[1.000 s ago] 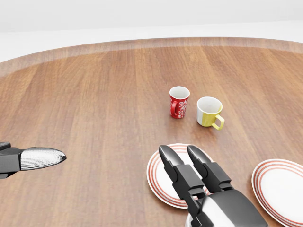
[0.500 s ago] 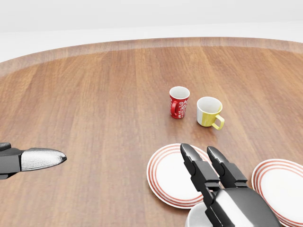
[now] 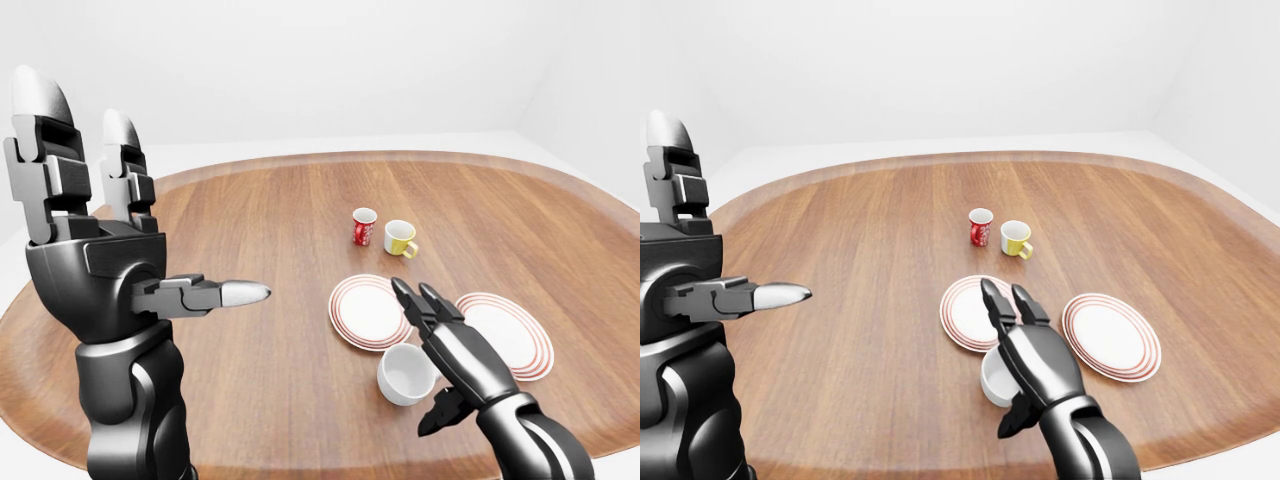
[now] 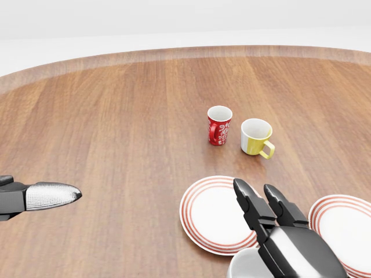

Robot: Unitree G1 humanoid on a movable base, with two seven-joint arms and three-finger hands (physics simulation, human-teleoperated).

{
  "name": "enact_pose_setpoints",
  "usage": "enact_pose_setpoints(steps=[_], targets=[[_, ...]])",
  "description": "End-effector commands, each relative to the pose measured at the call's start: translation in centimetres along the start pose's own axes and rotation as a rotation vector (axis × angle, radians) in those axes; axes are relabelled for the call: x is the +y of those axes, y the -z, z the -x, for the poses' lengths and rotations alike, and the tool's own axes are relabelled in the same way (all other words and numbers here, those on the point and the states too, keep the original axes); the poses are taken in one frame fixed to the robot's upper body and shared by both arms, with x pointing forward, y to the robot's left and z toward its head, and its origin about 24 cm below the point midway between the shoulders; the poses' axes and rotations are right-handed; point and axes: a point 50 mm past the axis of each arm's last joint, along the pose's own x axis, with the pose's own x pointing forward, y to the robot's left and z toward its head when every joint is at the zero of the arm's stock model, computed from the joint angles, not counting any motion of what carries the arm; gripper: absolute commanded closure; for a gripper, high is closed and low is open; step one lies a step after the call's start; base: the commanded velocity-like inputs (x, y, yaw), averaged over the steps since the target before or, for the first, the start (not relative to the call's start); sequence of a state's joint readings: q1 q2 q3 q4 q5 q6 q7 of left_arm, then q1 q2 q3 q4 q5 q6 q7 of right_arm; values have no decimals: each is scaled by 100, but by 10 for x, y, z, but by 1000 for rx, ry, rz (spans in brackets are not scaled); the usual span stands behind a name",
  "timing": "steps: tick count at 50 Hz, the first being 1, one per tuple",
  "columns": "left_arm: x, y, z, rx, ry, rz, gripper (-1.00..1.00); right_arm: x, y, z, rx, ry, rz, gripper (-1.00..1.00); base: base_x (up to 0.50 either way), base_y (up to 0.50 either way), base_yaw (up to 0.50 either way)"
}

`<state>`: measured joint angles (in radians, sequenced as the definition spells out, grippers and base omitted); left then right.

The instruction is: Put the white mug on the left plate.

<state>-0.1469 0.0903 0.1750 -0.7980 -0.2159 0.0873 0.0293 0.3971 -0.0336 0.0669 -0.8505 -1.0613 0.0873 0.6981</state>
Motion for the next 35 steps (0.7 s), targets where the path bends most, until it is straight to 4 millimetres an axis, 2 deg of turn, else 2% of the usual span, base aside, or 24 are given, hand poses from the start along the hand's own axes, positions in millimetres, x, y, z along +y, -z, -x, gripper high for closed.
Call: enact_pose_setpoints(steps=[1, 35], targets=[[0, 0, 1, 3, 3, 0, -100, -3, 5, -7, 24, 16, 0, -100, 0, 0, 0], [-1, 2, 1, 8, 3, 0, -100, 10, 22, -25, 78, -11, -6, -100, 0, 0, 0]])
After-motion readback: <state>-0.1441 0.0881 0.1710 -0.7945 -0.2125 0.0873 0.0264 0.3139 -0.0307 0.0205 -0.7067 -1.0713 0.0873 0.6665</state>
